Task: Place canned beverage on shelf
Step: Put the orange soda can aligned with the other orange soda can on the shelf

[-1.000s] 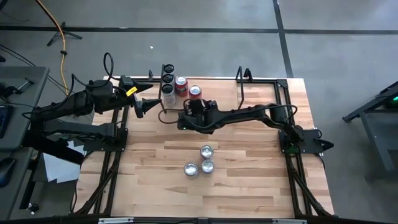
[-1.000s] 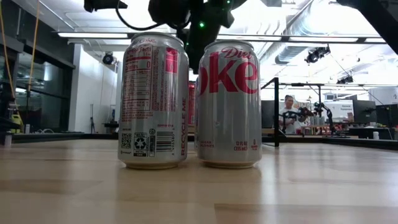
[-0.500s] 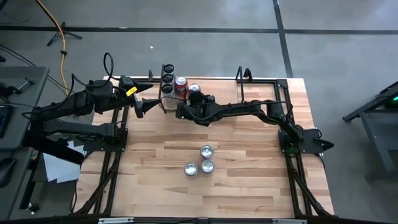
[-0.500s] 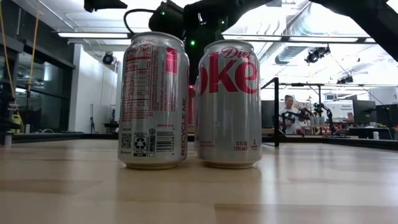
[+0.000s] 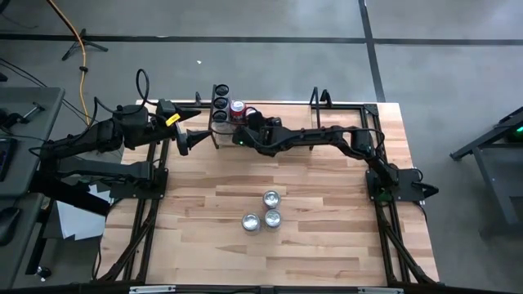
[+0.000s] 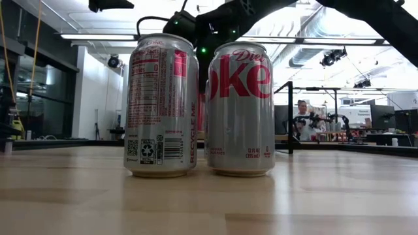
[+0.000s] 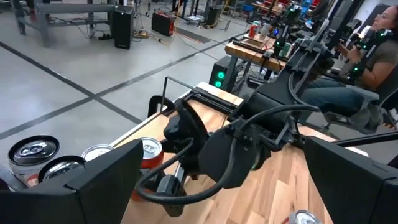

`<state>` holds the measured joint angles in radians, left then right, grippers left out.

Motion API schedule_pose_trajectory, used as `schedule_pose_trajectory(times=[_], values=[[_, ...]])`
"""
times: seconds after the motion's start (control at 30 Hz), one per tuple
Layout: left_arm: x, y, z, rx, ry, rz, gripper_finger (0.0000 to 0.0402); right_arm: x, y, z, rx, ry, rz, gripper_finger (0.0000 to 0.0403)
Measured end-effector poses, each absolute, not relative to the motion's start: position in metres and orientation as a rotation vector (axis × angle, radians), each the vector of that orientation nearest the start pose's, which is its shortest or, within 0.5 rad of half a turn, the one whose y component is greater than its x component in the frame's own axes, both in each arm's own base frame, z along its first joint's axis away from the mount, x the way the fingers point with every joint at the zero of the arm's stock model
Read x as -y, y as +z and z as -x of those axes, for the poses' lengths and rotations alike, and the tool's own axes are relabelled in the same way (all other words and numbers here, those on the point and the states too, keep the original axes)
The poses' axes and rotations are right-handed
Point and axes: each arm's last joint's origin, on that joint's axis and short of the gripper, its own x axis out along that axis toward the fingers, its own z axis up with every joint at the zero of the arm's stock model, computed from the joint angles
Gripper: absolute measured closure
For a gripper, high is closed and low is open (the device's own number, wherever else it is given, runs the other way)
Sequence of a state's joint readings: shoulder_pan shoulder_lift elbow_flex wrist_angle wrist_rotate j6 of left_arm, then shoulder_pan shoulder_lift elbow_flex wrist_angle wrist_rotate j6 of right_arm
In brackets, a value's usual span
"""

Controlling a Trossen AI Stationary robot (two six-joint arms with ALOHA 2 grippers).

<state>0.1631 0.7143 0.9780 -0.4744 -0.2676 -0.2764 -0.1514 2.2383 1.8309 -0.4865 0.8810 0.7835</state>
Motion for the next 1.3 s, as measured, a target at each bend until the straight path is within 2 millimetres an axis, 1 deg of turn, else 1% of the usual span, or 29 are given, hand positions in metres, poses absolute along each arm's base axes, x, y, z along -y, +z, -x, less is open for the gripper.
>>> schedule_pose_trajectory(times=[0.07,0.17,0.2,0.33,0.47,0.57,0.63,0.73,0.83,0.93,1.0,1.07,1.13,1.23,1.3], values=[[-0.029,0.378,-0.132,-0.151,0.455,0.260,0.0002,0.095,0.200,-0.476,-0.475,-1.198,-0.341,0.0075],[-0.029,0.378,-0.132,-0.151,0.456,0.260,0.0002,0.094,0.200,-0.474,-0.506,-1.189,-0.348,0.0129],[-0.029,0.378,-0.132,-0.151,0.455,0.260,0.0002,0.094,0.200,-0.474,-0.511,-1.189,-0.347,0.0139],[-0.029,0.378,-0.132,-0.151,0.456,0.260,0.0002,0.093,0.201,-0.473,-0.556,-1.166,-0.289,0.0139],[-0.029,0.378,-0.132,-0.151,0.456,0.260,0.0002,0.090,0.207,-0.470,-0.679,-1.070,-0.177,0.0139],[-0.030,0.378,-0.132,-0.151,0.459,0.260,0.0002,0.086,0.211,-0.464,-0.773,-0.982,-0.071,0.0139],[-0.030,0.378,-0.132,-0.150,0.460,0.260,0.0002,0.083,0.212,-0.454,-0.807,-0.939,-0.043,0.0139],[-0.030,0.378,-0.132,-0.150,0.460,0.260,0.0002,0.079,0.211,-0.432,-0.769,-0.871,-0.084,0.0139],[-0.030,0.378,-0.132,-0.150,0.460,0.259,0.0002,0.074,0.211,-0.402,-0.678,-0.771,-0.169,0.0139],[-0.030,0.378,-0.132,-0.150,0.461,0.259,0.0002,0.073,0.210,-0.375,-0.565,-0.579,-0.289,0.0139],[-0.030,0.378,-0.132,-0.149,0.461,0.259,0.0002,0.075,0.209,-0.366,-0.486,-0.499,-0.323,0.0139],[-0.030,0.378,-0.132,-0.150,0.462,0.260,0.0002,0.081,0.211,-0.362,-0.439,-0.456,-0.310,0.0139],[-0.030,0.378,-0.132,-0.149,0.462,0.260,0.0002,0.091,0.213,-0.362,-0.446,-0.458,-0.269,0.0139],[-0.030,0.378,-0.132,-0.148,0.463,0.269,0.0002,0.104,0.214,-0.368,-0.463,-0.434,-0.220,0.0139],[-0.030,0.378,-0.132,-0.147,0.463,0.268,0.0002,0.111,0.224,-0.376,-0.432,-0.381,-0.183,0.0139]])
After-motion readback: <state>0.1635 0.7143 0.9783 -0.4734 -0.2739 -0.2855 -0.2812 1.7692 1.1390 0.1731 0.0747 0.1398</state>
